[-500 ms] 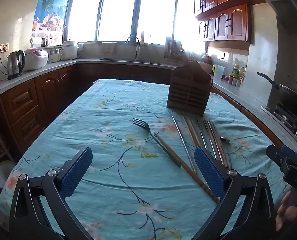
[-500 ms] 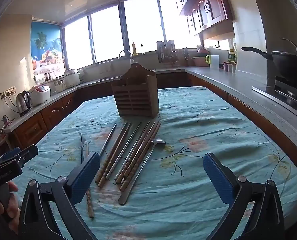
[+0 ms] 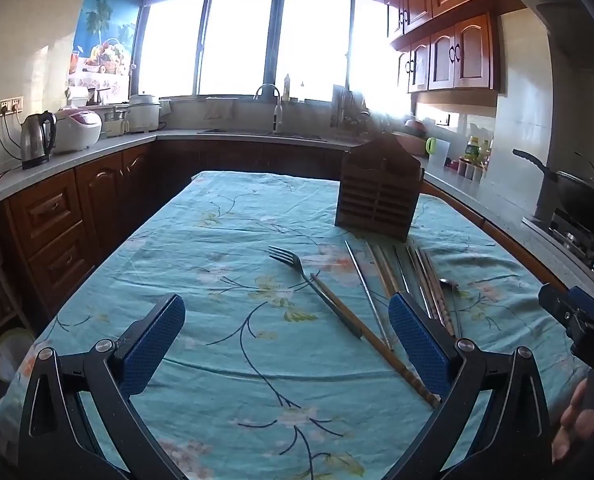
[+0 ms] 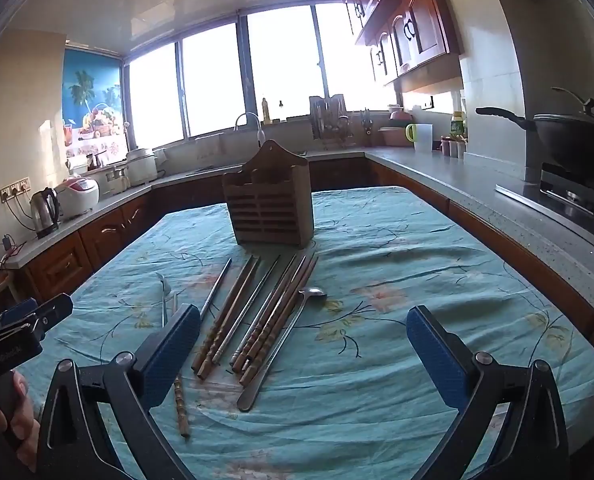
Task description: Organize utensils
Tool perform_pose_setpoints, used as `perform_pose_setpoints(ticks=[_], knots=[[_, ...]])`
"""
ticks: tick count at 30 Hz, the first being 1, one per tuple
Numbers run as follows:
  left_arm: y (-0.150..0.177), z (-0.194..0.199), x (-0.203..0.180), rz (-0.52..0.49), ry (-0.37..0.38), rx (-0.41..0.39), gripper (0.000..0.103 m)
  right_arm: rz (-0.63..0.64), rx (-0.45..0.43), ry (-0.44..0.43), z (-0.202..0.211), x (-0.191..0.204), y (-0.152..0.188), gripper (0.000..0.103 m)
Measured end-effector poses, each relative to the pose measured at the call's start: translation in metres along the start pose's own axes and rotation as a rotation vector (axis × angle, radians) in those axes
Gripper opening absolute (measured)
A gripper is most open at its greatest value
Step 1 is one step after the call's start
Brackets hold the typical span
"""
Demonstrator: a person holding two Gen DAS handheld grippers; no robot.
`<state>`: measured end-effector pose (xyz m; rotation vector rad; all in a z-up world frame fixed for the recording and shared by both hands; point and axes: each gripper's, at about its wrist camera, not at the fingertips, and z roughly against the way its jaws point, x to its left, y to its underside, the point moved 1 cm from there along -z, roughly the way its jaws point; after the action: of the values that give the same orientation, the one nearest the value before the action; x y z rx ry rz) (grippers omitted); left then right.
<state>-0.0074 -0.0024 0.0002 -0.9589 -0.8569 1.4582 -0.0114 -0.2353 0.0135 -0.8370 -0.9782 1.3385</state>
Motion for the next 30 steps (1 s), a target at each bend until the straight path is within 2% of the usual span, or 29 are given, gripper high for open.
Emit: perform_pose_setpoints(ticks=[10,30], knots=[[-0.003,0.008,-0.003,-0.018,-0.006,-0.032,0.103,0.007,-0.091,0.016,0.014,-0.001,-0.002,0.103],[-0.001,0.006,-0.007,-0.029,-0.004,-0.030,0.103,0.008,-0.084,0.013,0.012,-0.001,0.000,0.103]])
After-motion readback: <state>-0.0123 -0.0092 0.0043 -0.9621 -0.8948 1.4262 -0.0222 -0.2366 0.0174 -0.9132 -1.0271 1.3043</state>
